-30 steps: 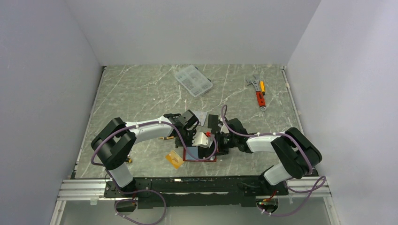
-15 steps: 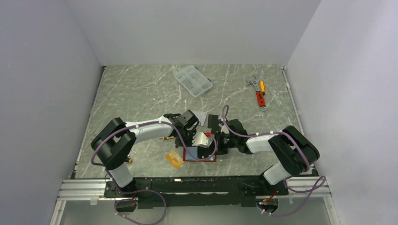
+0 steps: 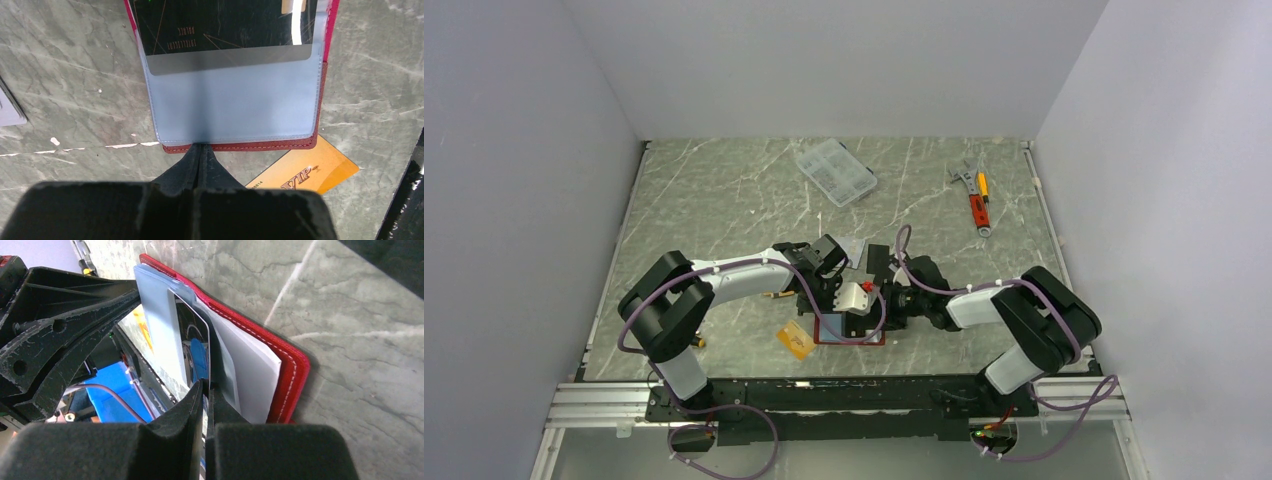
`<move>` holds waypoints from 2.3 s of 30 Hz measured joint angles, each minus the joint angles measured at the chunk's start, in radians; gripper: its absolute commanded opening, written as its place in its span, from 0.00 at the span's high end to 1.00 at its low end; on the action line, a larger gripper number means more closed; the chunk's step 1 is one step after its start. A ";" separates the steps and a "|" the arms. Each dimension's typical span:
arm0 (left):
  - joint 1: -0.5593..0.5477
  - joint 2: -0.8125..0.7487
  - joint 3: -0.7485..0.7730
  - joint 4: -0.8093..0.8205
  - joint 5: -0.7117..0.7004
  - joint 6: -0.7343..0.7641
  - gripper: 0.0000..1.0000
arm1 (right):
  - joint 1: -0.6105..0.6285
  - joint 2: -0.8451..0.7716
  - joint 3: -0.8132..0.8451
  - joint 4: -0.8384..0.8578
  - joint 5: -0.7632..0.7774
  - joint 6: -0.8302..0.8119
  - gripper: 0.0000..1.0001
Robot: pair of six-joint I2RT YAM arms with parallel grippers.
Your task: Put the credit cards into the card holder
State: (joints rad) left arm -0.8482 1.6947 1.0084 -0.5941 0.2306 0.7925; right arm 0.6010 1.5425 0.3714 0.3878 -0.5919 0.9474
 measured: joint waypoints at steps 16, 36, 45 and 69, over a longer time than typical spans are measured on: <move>0.000 -0.011 -0.016 0.018 0.002 0.000 1.00 | 0.071 0.077 0.088 0.000 0.006 0.006 0.80; 0.009 -0.032 -0.043 0.050 0.014 -0.009 1.00 | 0.052 -0.074 0.106 -0.281 0.127 -0.080 1.00; 0.008 -0.044 -0.059 0.069 0.012 -0.012 1.00 | 0.101 0.037 0.210 -0.290 0.138 -0.090 1.00; 0.008 -0.057 -0.062 0.064 0.008 -0.032 1.00 | 0.056 -0.245 0.282 -0.604 0.224 -0.189 0.51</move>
State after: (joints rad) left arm -0.8406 1.6375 0.9466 -0.5304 0.2382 0.7605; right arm 0.6575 1.2972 0.6533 -0.2165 -0.3683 0.7586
